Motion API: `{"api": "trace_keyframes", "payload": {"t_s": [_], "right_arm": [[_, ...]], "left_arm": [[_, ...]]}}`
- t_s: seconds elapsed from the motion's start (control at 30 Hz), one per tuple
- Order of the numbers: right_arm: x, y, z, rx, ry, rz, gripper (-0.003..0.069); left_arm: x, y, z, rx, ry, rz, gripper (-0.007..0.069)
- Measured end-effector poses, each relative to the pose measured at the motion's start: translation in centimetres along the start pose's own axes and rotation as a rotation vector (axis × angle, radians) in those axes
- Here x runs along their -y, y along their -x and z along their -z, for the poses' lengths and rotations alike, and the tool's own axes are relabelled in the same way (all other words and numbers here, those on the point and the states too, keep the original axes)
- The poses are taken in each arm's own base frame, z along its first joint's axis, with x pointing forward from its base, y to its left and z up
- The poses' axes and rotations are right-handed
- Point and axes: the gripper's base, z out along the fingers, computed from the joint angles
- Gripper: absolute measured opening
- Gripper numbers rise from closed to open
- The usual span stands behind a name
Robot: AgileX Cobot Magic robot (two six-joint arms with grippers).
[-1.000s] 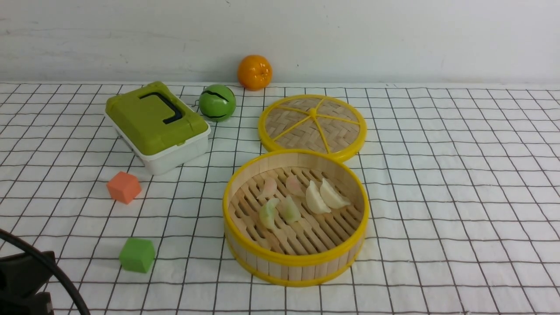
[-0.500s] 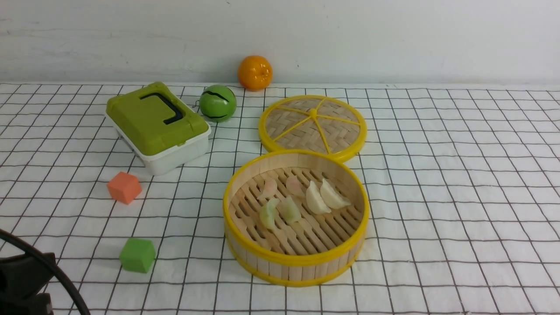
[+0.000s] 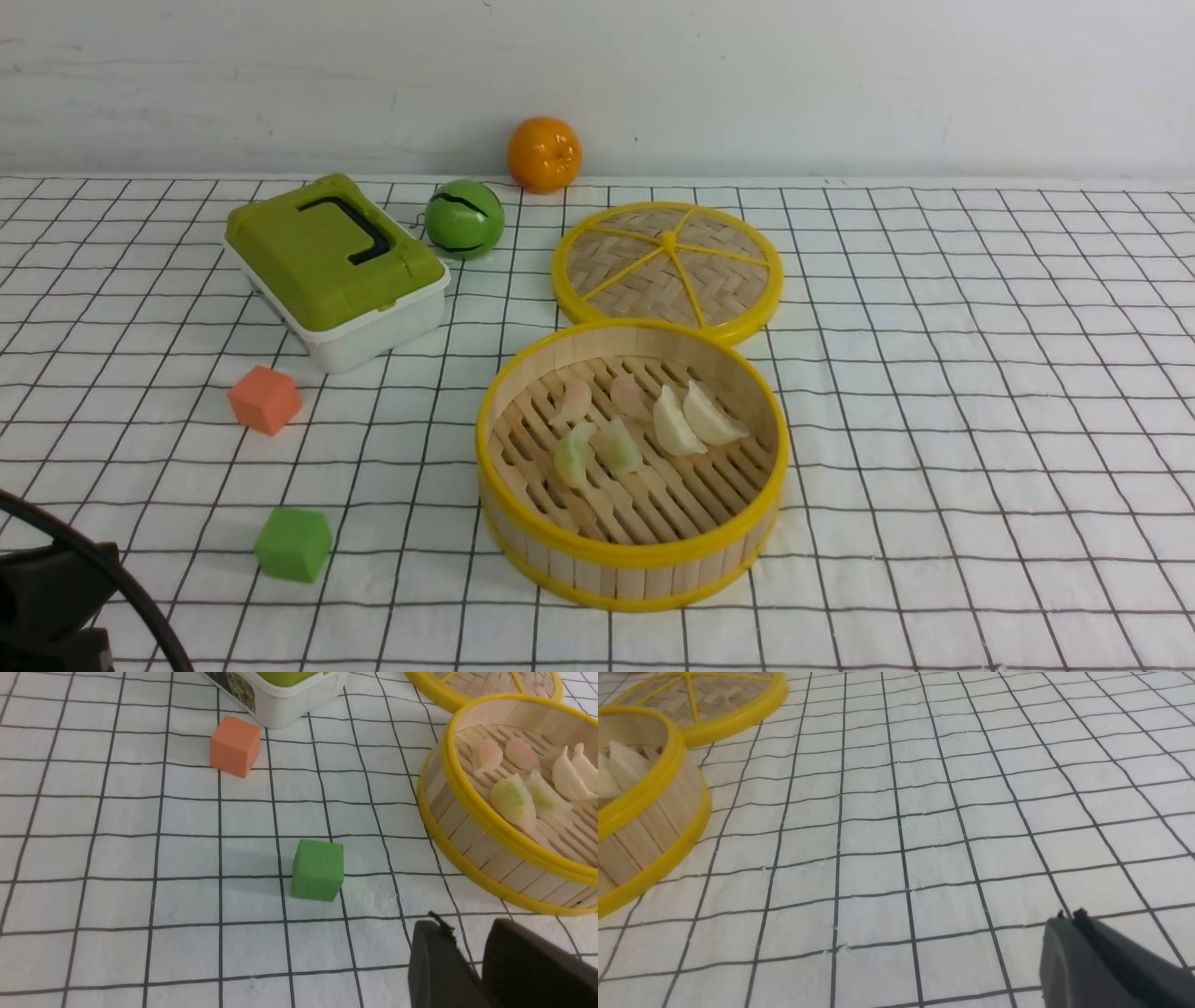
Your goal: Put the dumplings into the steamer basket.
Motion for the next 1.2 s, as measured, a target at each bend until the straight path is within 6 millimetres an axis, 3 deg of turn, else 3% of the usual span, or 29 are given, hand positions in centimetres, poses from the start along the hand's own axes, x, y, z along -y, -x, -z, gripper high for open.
{"api": "trace_keyframes", "payload": {"t_s": [0.47, 0.6, 0.8, 0.93, 1.07, 1.2], "right_arm": [[0.0, 0.0, 0.0, -0.001, 0.0, -0.002, 0.0002], [0.0, 0.0, 0.0, -0.001, 0.0, -0.002, 0.0002], [0.0, 0.0, 0.0, -0.001, 0.0, -0.001, 0.0008], [0.0, 0.0, 0.0, -0.001, 0.0, -0.001, 0.0015], [0.0, 0.0, 0.0, -0.002, 0.0, -0.001, 0.002], [0.0, 0.0, 0.0, -0.002, 0.0, -0.001, 0.0023]], "left_arm": [[0.0, -0.1, -0.1, -0.005, 0.001, -0.001, 0.0171], [-0.5, -1.5, 0.6, 0.042, -0.008, -0.014, 0.0174], [-1.8, -2.8, 4.0, 0.391, 0.011, -0.077, 0.0174], [-2.4, -4.1, 4.9, 0.533, 0.075, -0.044, 0.0174], [-2.9, -5.8, 3.9, 0.511, 0.101, 0.061, 0.0162], [-3.4, -8.1, 2.0, 0.419, 0.099, 0.13, 0.0062]]}}
